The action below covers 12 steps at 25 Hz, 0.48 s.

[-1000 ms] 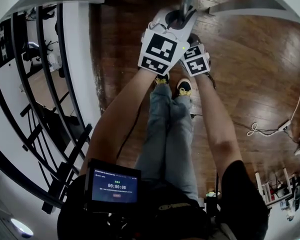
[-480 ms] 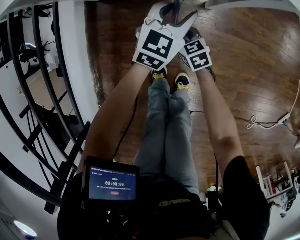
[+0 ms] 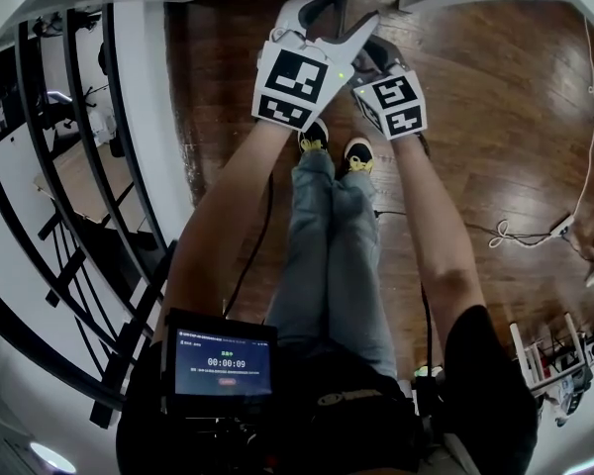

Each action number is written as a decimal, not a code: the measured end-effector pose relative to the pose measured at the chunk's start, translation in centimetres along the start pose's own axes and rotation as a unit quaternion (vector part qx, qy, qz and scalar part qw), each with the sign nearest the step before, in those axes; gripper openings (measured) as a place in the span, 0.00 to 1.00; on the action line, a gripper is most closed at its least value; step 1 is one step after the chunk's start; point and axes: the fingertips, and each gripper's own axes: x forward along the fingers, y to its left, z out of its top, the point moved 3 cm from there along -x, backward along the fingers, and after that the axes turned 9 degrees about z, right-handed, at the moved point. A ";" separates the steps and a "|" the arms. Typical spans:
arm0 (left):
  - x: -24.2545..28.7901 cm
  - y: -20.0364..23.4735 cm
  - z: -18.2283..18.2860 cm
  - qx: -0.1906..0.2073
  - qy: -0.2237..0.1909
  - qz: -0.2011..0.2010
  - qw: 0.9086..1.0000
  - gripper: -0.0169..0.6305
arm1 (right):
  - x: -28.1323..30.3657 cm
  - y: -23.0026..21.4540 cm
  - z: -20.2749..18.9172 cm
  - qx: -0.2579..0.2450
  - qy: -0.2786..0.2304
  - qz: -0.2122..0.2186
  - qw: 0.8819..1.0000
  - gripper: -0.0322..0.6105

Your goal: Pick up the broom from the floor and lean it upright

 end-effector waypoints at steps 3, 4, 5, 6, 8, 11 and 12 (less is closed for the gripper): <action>-0.9 -0.2 0.4 0.001 -0.002 0.000 1.000 0.38 | -1.1 0.8 1.4 -0.010 -0.021 -0.002 1.000 0.32; -1.2 -0.3 0.5 0.001 -0.003 0.000 1.000 0.38 | -1.5 1.1 1.9 -0.013 -0.025 -0.003 1.000 0.32; -1.5 -0.3 0.7 0.002 -0.003 0.002 1.000 0.38 | -1.9 1.2 2.3 -0.016 -0.029 -0.004 0.999 0.32; -1.7 -0.3 0.8 0.003 -0.003 0.003 1.000 0.39 | -2.3 1.3 2.6 -0.017 -0.033 -0.005 0.999 0.32; -2.3 -0.3 0.9 0.002 -0.003 0.008 1.000 0.39 | -3.1 1.4 3.0 -0.017 -0.041 -0.009 0.999 0.31; -2.6 -0.4 1.0 0.000 -0.003 0.014 1.000 0.39 | -3.9 1.2 3.5 -0.017 -0.051 -0.012 0.998 0.31; -2.7 -0.4 1.0 -0.002 -0.003 0.016 1.000 0.39 | -4.0 1.1 3.6 -0.017 -0.053 -0.013 0.998 0.31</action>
